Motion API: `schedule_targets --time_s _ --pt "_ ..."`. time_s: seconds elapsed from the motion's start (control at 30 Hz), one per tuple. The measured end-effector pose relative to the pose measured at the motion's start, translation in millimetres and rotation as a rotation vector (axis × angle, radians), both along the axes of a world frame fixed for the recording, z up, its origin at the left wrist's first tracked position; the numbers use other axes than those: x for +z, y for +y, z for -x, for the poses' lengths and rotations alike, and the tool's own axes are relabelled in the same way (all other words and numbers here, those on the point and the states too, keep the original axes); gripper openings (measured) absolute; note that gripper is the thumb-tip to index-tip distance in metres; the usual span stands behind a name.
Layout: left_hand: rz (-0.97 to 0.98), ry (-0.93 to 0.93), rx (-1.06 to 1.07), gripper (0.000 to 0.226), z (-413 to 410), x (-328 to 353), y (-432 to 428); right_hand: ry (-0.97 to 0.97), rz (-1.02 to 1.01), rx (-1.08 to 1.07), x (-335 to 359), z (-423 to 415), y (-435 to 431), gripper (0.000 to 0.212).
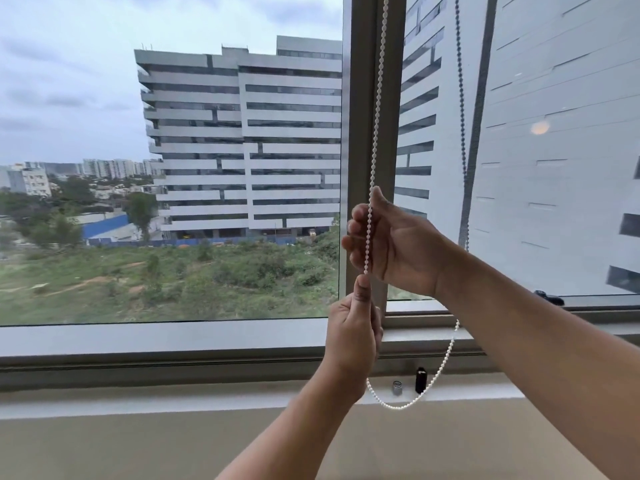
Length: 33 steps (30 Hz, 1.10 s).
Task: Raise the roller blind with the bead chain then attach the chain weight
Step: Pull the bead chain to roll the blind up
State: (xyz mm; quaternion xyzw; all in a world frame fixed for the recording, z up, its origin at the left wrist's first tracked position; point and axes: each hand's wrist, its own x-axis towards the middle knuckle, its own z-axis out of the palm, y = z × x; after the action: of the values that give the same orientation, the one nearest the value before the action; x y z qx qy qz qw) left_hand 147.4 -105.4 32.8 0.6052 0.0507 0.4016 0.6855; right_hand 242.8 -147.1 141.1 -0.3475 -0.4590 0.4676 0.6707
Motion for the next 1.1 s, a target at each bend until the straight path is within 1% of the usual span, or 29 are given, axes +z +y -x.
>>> schedule_targets --time_s 0.07,0.17,0.23,0.3,0.43,0.5,0.6,0.63,0.7,0.77,0.83,0.9,1.0,1.1 --pt "0.008 -0.021 0.018 0.057 -2 0 1 0.087 -0.059 0.036 -3 6 3 0.033" --pt "-0.009 -0.046 0.016 0.052 -6 -3 2 0.138 -0.179 -0.060 -15 7 7 0.026" --pt "-0.023 -0.042 0.011 0.051 -9 -12 2 0.140 -0.228 -0.121 -28 8 9 0.025" --pt "-0.064 -0.024 0.059 0.052 -11 -29 4 0.151 -0.213 -0.163 -44 8 9 0.027" --pt "-0.222 0.048 0.179 0.066 -8 -65 18 0.211 -0.150 -0.230 -81 6 6 0.029" --pt "-0.260 0.048 0.172 0.060 -5 -68 28 0.243 -0.122 -0.240 -94 5 5 0.029" --pt "-0.297 0.060 0.194 0.060 -7 -47 43 0.260 -0.109 -0.257 -106 8 7 0.029" --pt "-0.292 0.053 0.193 0.056 -8 -32 45 0.256 -0.105 -0.267 -108 9 8 0.029" --pt "-0.260 0.009 0.150 0.046 -11 2 47 0.244 -0.096 -0.279 -110 12 10 0.029" --pt "-0.193 -0.046 0.091 0.042 -14 36 46 0.239 -0.089 -0.282 -109 14 12 0.029" --pt "-0.125 -0.061 0.045 0.046 -16 66 46 0.211 -0.082 -0.287 -108 16 14 0.028" --pt "-0.058 -0.038 -0.047 0.053 -18 89 45 0.170 -0.071 -0.305 -107 18 15 0.028" --pt "0.013 -0.007 -0.175 0.056 -20 107 38 0.162 -0.071 -0.319 -107 18 17 0.029" --pt "0.027 -0.024 -0.131 0.057 -21 105 30 0.158 -0.079 -0.316 -107 19 18 0.030"
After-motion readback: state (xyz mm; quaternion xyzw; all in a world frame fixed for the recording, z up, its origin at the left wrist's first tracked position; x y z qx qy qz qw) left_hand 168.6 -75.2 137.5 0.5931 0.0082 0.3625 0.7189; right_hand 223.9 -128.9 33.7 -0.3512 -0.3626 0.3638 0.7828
